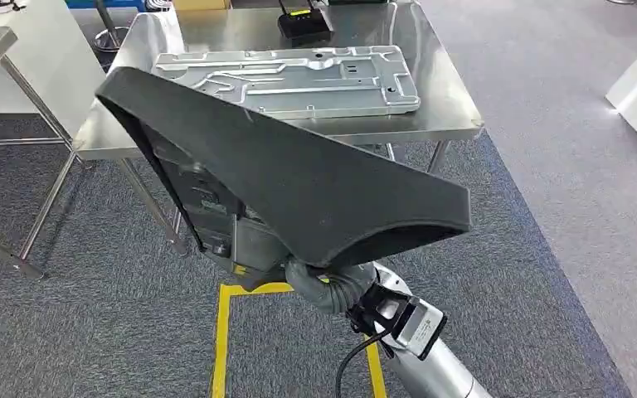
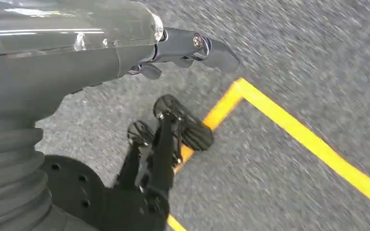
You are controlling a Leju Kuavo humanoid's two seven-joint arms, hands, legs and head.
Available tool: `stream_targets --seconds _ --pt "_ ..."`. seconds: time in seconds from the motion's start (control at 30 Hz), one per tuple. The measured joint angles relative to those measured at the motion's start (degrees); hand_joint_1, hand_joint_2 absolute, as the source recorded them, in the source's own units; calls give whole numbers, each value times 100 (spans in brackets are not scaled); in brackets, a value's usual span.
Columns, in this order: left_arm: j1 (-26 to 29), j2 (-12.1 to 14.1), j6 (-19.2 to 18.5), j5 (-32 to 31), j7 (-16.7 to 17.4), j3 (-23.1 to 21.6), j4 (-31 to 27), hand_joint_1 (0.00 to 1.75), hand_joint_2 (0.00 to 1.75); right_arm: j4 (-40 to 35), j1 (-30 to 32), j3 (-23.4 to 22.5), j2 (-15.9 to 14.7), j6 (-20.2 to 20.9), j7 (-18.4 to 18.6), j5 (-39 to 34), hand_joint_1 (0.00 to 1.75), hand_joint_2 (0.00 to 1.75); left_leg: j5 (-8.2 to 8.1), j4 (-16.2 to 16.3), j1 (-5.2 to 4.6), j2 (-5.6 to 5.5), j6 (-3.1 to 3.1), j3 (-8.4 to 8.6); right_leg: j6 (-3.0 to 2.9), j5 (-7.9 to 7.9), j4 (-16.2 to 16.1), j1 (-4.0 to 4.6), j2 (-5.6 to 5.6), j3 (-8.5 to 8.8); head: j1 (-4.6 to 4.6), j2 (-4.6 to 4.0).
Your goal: Take the parts from the cabinet and place them on the table.
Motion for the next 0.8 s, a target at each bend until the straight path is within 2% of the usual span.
stream_targets --seconds 0.07,0.1,0.17,0.2,0.27,0.3,0.33,0.37,0.4,0.47,0.5,0.53,0.57,0.6,0.63,0.67,0.7,0.73,0.8 --pt "-10 4 0 0 -2 -15 0 0 175 0 1 0 0 -4 0 -4 175 175 -19 -12 -8 -14 82 4 55 -5 -35 -13 5 32 0 0" --pt "-3 13 0 2 -2 -17 0 0 175 0 3 0 0 -4 0 -4 175 175 -28 -40 9 -16 130 10 101 45 31 -3 7 32 0 0" --pt "-4 13 -2 2 -4 -26 0 0 175 -7 -5 0 0 -7 0 -9 175 175 -33 -88 36 -23 193 122 165 -57 151 -31 -12 25 0 0" --pt "-7 13 -2 0 -4 -28 0 0 175 -9 -17 2 0 -4 0 -9 175 175 -52 -90 36 -23 223 146 186 -209 437 -35 -18 -116 0 0" --pt "-3 13 0 2 -2 -28 0 0 175 -7 -1 0 -4 -9 0 -13 175 175 -97 -89 29 -23 255 170 224 -579 1297 -59 -19 -637 0 0" --pt "0 15 9 2 -2 -28 0 0 175 -7 15 0 -9 -13 0 -20 175 175 -125 -88 26 -24 257 186 239 -698 1685 -64 -20 -909 0 0" --pt "1 15 22 2 2 -31 0 0 175 -7 29 0 -9 -13 0 -26 175 175 -154 -87 26 -26 253 219 240 -668 1832 -68 -23 -1074 0 0" --pt "5 15 24 2 7 -33 0 0 175 -7 35 0 -9 -15 0 -33 175 175 -193 -88 27 -30 243 270 244 -476 1683 -70 -27 -1083 0 0" --pt "11 15 28 0 7 -33 0 0 175 -7 35 0 -9 -13 0 -35 175 175 -237 -88 26 -36 232 339 227 -168 1293 -69 -34 -964 0 0" --pt "9 13 28 2 7 -35 0 0 175 -9 34 0 -9 -13 0 -35 175 175 -331 -92 24 -38 196 477 147 537 252 -51 -51 -596 0 0" --pt "13 4 28 2 9 -35 0 0 175 -4 38 0 -11 -13 2 -41 175 175 -358 -96 18 -42 172 522 113 383 186 -10 -66 -567 0 0" --pt "0 4 28 2 9 -37 0 0 175 -6 36 0 -11 -13 0 -42 175 175 -387 -102 24 -38 125 490 73 133 120 18 -70 -564 7 0" --pt "2 4 28 2 15 -39 0 0 175 -15 41 0 -11 -17 0 -48 175 175 -425 -130 24 -31 74 506 20 258 94 29 -69 -543 4 0" --pt "4 2 44 0 15 -42 2 0 175 -24 48 -2 -13 -31 0 -50 175 175 -374 -16 15 -27 36 553 -26 326 56 21 -58 -516 -2 0" --pt "-2 2 61 0 15 -41 0 0 175 -32 46 0 -4 -53 0 -50 175 175 -384 -25 7 -28 -11 613 -49 317 44 2 -60 -439 0 0" --pt "-14 4 66 2 22 -46 2 0 175 -57 51 -2 -2 -72 0 -48 175 175 -460 45 31 -26 -23 598 -66 333 -3 -33 -59 -336 2 0" --pt "-19 -2 68 2 22 -48 2 0 175 -70 34 -2 0 -92 0 -50 175 175 -514 308 32 -28 -54 491 -106 304 -16 -31 -67 -277 -2 0" --pt "-26 -2 66 -4 26 -52 0 0 175 -79 35 -2 4 -107 0 -57 175 175 -655 710 41 -29 -79 253 -124 270 -18 -29 -68 -251 0 0" --pt "-17 7 68 2 33 -59 0 0 175 -83 68 -2 -2 -111 0 -61 175 175 -1014 1490 40 -27 -73 -276 -140 200 -17 -20 -63 -205 -2 0"
